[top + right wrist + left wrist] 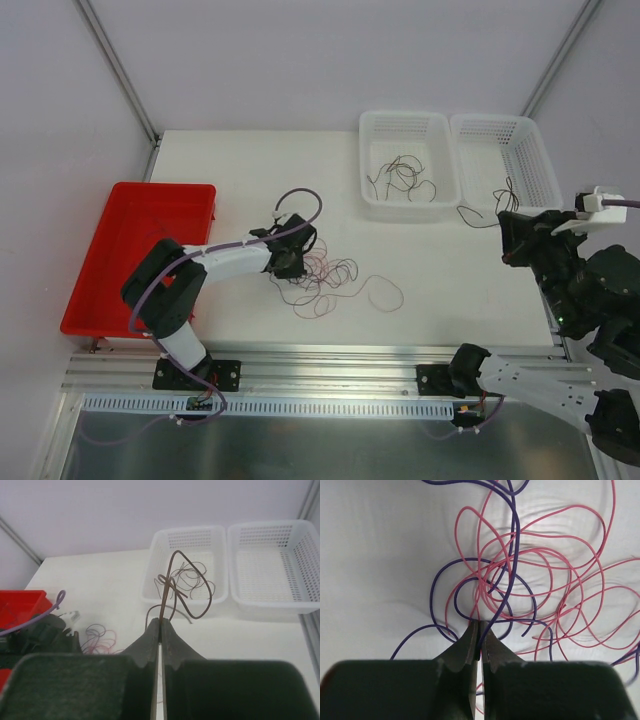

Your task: Untangle the cables

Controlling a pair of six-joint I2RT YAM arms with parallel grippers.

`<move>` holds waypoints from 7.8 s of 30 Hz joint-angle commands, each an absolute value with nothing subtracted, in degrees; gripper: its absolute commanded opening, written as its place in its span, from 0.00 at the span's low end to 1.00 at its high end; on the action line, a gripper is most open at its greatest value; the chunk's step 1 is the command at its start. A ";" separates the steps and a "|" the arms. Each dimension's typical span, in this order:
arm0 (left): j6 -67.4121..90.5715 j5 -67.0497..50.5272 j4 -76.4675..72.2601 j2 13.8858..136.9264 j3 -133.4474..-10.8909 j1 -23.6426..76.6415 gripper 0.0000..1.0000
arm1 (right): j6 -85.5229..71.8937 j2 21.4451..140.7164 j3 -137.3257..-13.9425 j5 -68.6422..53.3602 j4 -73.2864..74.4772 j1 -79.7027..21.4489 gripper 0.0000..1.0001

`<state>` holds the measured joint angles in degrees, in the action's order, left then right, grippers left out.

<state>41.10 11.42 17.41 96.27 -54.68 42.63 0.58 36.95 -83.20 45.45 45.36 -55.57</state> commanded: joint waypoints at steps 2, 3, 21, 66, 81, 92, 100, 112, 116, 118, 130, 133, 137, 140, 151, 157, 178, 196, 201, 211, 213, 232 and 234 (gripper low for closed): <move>41.13 12.22 20.57 91.42 -50.80 39.82 0.00 | 4.13 37.53 -82.88 51.86 42.54 -55.37 0.01; 41.22 12.13 20.57 90.80 -50.19 39.64 0.00 | 3.96 37.79 -82.53 51.59 42.63 -55.46 0.01; 31.83 2.29 28.38 70.41 -55.54 37.10 0.87 | 2.74 62.21 -82.43 15.58 31.21 -24.28 0.01; 42.36 -0.26 22.77 70.04 -42.98 39.63 0.94 | -7.56 82.08 -56.60 -5.71 16.70 -42.10 0.66; 43.42 3.34 18.90 78.04 -44.47 40.78 0.63 | -22.58 83.76 -49.84 -1.33 10.28 -52.63 0.56; 44.12 2.81 18.11 79.28 -44.30 40.87 0.13 | -35.68 89.46 -52.02 8.08 10.98 -60.46 0.56; 44.91 1.76 17.14 79.19 -43.51 40.87 0.06 | -39.37 94.22 -52.47 8.87 6.69 -62.58 0.56; 45.79 0.79 15.82 78.49 -42.45 40.87 0.03 | -40.17 93.96 -52.03 11.16 2.38 -63.99 0.55; 45.88 0.62 15.64 78.48 -42.28 40.87 0.02 | -40.60 93.87 -51.42 11.16 0.88 -64.07 0.53; 45.97 0.44 15.56 78.40 -42.28 40.87 0.02 | -40.61 94.65 -52.20 11.16 1.75 -63.98 0.52; 46.32 0.09 15.29 77.78 -42.28 40.87 0.00 | -43.15 96.94 -53.35 15.64 6.15 -63.98 0.43; 46.41 0.09 15.29 77.52 -42.36 40.87 0.00 | -43.50 97.47 -53.61 16.44 6.59 -64.07 0.41; 46.58 0.09 15.29 76.73 -42.01 40.87 0.00 | -42.98 98.61 -55.10 17.23 7.64 -63.81 0.39; 46.67 0.09 15.29 76.20 -42.01 40.87 0.00 | -42.98 99.67 -56.51 17.23 8.79 -63.72 0.36; 44.83 1.85 15.55 74.97 -41.75 38.77 0.00 | -40.00 90.02 -54.68 23.80 20.46 -61.88 0.01; 43.16 2.55 16.43 72.87 -40.61 34.37 0.00 | -32.88 70.43 -51.51 34.36 33.91 -53.10 0.01; 40.43 -4.21 19.86 67.86 -39.28 30.67 0.16 | -17.74 57.38 -46.95 11.34 37.80 -19.87 0.04; 27.08 -6.33 34.27 59.24 -55.88 30.67 0.94 | -16.00 72.59 -39.64 2.99 27.42 -15.56 0.57; 20.40 -1.06 36.21 59.15 -60.37 30.50 0.97 | -16.00 72.69 -39.99 2.11 26.98 -16.17 0.58; 14.67 13.61 34.81 61.35 -58.89 30.32 0.98 | -19.86 66.36 -44.73 9.05 31.82 -21.97 0.71; 14.94 16.95 33.58 61.35 -56.36 30.32 0.99 | -21.88 67.32 -45.43 10.19 31.90 -22.85 0.71; 14.15 23.38 31.55 61.70 -51.77 29.88 0.99 | -30.14 85.69 -49.75 14.59 28.65 -26.28 0.40; 14.15 23.55 31.47 61.52 -51.68 29.88 0.99 | -30.15 85.00 -50.10 15.46 29.79 -26.28 0.24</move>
